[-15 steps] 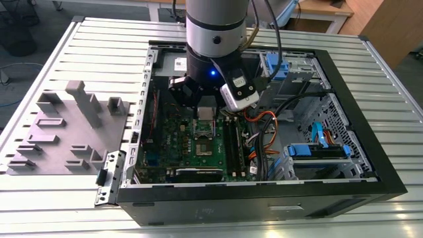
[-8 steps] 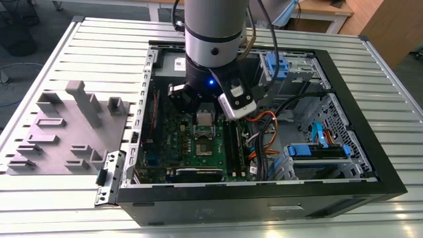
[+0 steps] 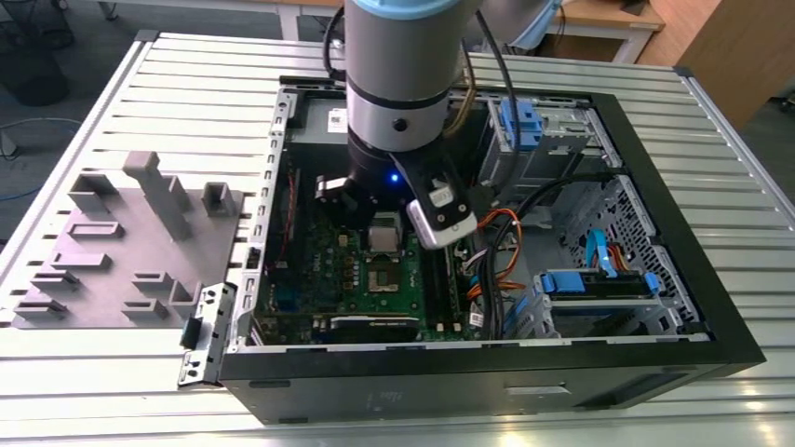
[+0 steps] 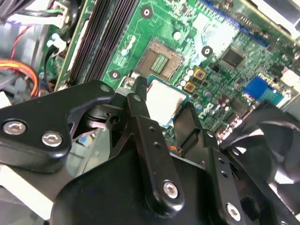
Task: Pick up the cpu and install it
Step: 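Place the cpu into insertion slot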
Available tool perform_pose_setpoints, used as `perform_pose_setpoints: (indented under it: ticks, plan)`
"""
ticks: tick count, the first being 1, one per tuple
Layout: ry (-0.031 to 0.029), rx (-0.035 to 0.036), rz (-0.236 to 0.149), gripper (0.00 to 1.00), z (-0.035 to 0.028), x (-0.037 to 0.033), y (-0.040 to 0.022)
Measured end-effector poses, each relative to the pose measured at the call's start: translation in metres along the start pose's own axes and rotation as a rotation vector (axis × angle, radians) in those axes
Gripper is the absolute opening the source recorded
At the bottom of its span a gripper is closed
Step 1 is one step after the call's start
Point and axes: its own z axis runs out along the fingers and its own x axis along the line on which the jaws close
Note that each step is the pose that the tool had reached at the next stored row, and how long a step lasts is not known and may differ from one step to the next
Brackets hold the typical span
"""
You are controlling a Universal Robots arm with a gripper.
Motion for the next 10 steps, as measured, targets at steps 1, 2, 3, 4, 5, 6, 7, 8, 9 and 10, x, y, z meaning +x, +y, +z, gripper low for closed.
perform_pose_setpoints:
  ticks: [1, 2, 3, 4, 5, 6, 7, 8, 9, 10]
  plan:
    - [0.0000, 0.0002, 0.002, 0.47, 0.0017, 0.0000, -0.0019]
    - [-0.0001, 0.0001, 0.003, 0.47, 0.0035, 0.0000, -0.0036]
    - [-0.0001, 0.0001, 0.004, 0.47, 0.0053, 0.0000, -0.0048]
    - [-0.0002, -0.0001, 0.005, 0.47, 0.0072, 0.0000, -0.0056]
    - [-0.0002, 0.0000, 0.005, 0.47, 0.0089, 0.0001, -0.0060]
    - [-0.0001, 0.0002, 0.006, 0.47, 0.0107, 0.0002, -0.0064]
    - [-0.0001, 0.0002, 0.006, 0.47, 0.0125, 0.0001, -0.0067]
    - [-0.0001, 0.0002, 0.006, 0.47, 0.0143, 0.0002, -0.0071]
    - [-0.0001, 0.0002, 0.006, 0.47, 0.0161, 0.0002, -0.0073]
    - [-0.0001, 0.0002, 0.006, 0.47, 0.0179, 0.0002, -0.0076]
